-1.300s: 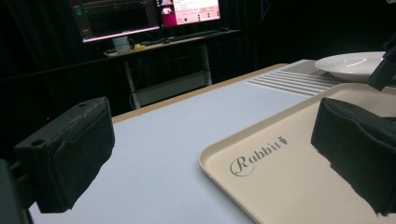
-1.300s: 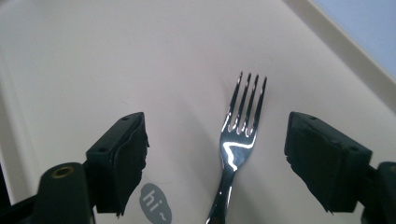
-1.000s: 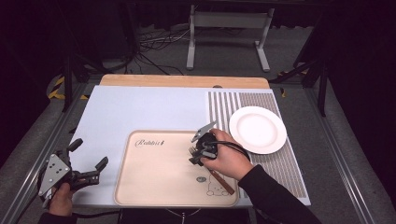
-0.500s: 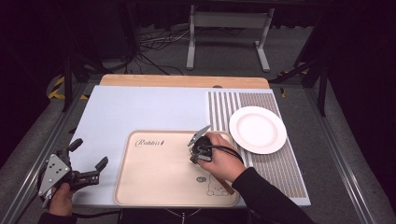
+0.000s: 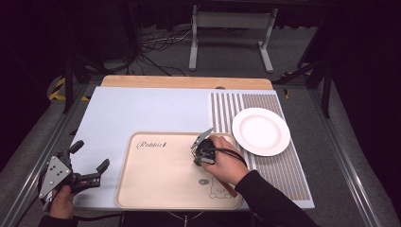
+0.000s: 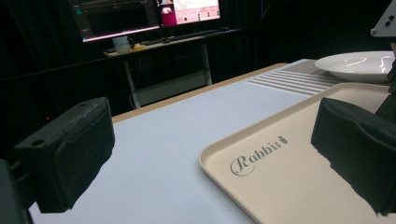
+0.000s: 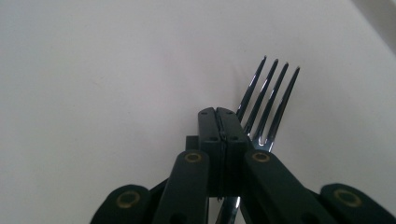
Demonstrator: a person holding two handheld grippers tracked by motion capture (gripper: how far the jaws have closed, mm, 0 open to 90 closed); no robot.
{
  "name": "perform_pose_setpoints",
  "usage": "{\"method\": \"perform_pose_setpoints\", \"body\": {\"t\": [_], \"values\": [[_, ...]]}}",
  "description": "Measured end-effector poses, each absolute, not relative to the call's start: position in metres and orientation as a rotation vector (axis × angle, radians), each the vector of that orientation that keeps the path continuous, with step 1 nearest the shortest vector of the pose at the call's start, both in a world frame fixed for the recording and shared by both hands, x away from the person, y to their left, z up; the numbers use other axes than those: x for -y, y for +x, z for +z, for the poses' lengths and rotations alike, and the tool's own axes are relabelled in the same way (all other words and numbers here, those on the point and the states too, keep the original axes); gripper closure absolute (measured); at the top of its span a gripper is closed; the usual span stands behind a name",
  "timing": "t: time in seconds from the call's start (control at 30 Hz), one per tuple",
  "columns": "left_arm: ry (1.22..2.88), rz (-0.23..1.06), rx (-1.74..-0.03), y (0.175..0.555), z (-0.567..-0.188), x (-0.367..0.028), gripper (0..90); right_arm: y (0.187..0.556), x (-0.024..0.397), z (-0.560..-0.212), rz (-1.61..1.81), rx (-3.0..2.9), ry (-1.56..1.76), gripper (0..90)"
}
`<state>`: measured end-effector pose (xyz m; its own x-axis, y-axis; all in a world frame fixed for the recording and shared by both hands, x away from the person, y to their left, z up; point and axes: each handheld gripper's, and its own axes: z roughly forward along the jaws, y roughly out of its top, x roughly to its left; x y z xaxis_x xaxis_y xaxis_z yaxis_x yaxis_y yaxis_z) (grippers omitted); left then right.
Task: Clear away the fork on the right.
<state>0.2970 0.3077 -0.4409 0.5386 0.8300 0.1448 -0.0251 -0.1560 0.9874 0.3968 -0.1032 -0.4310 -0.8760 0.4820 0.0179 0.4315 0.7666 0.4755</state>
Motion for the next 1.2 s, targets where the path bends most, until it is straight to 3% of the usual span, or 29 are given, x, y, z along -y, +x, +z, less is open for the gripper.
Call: {"method": "perform_pose_setpoints", "body": {"t": [1.2], "values": [[1.553,0.870,-0.713,0.297,-0.441,-0.307,0.3,0.418,0.141,-0.428,0.658,-2.727,0.913,90.0]]}}
